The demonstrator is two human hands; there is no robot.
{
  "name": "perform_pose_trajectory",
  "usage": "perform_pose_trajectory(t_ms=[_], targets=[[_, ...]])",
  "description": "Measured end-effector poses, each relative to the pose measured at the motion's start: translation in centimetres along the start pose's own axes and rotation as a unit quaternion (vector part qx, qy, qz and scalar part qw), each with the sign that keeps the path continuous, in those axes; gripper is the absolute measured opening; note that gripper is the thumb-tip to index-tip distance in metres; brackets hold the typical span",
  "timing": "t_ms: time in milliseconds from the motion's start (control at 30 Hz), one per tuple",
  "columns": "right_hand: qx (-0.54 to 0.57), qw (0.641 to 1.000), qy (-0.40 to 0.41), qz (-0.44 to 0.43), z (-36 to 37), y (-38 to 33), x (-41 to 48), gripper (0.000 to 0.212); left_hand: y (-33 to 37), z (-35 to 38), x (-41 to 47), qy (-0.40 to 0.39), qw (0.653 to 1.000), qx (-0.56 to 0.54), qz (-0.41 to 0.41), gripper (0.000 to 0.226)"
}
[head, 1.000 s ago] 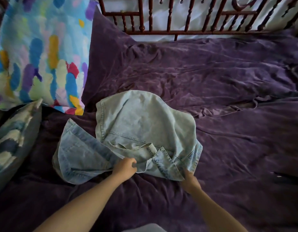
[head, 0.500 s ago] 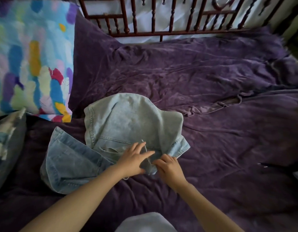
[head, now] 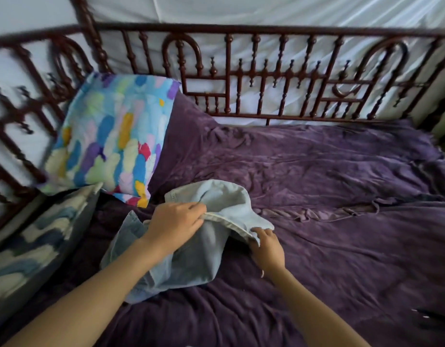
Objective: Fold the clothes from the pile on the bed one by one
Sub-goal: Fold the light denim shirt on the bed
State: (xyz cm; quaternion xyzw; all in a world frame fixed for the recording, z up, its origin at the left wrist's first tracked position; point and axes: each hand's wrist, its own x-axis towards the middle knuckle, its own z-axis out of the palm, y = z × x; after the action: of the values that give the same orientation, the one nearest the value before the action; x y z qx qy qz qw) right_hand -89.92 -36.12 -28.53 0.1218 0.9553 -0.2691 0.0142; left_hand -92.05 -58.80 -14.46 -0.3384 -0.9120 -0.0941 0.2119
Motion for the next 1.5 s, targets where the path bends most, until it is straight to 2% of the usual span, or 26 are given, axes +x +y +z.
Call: perform_pose_trajectory(t_ms=[67,133,233,333,533,633,767,900,967,1100,1233,1367,1433,1500], targets=[[-0.006,1.000,-0.004,0.021,-0.1,-1.3,0.7,0.032,-0.6,-2.0,0.0,0.018,0.999,0.004,-0.044,0.023],[-0.005,0.999,0.004,0.047,-0.2,-2.5,1.2,0.026,-1.0,-3.5,0.0,0.033,0.995,0.012,-0.096,0.016],[0.033,0.995,0.047,0.083,-1.7,-3.3,2.0,0.020,-1.6,-5.0,0.3,0.055,0.981,0.004,-0.185,0.018],[0.049,0.988,0.135,0.057,-5.6,-3.9,3.0,0.014,-2.1,-6.2,1.0,0.062,0.970,-0.007,-0.233,0.015],[0.043,0.960,0.272,-0.056,-18.5,-7.1,4.2,0.011,-2.9,-10.7,5.0,0.154,0.961,0.013,-0.229,0.019],[0.107,0.927,0.344,-0.108,-25.1,-11.0,3.3,0.016,-3.1,-15.2,8.1,0.234,0.944,0.019,-0.231,0.022],[0.227,0.853,0.432,-0.182,-32.6,-16.6,0.9,0.011,-3.3,-22.0,10.7,0.342,0.906,-0.004,-0.248,0.024],[0.341,0.802,0.434,-0.228,-38.1,-20.8,-2.1,0.018,-2.4,-27.0,11.6,0.418,0.877,-0.063,-0.228,0.021],[0.375,0.789,0.431,-0.226,-40.1,-21.8,-3.2,0.023,-1.5,-28.1,11.9,0.427,0.874,-0.089,-0.216,0.019],[0.337,0.781,0.478,-0.220,-42.0,-22.9,-4.9,0.006,-0.5,-30.2,11.5,0.439,0.865,-0.138,-0.200,0.016],[0.295,0.773,0.509,-0.236,-41.1,-22.6,-5.5,0.015,-0.6,-31.2,10.8,0.445,0.863,-0.114,-0.210,0.018],[0.278,0.786,0.512,-0.209,-38.8,-21.3,-4.3,0.019,-1.3,-29.8,10.7,0.431,0.870,-0.081,-0.226,0.026],[0.286,0.789,0.511,-0.185,-37.4,-20.3,-2.8,0.020,-2.0,-27.8,11.7,0.408,0.877,-0.094,-0.237,0.030],[0.285,0.808,0.491,-0.154,-35.6,-19.2,-0.6,0.021,-2.3,-24.8,13.7,0.371,0.881,-0.117,-0.268,0.033]])
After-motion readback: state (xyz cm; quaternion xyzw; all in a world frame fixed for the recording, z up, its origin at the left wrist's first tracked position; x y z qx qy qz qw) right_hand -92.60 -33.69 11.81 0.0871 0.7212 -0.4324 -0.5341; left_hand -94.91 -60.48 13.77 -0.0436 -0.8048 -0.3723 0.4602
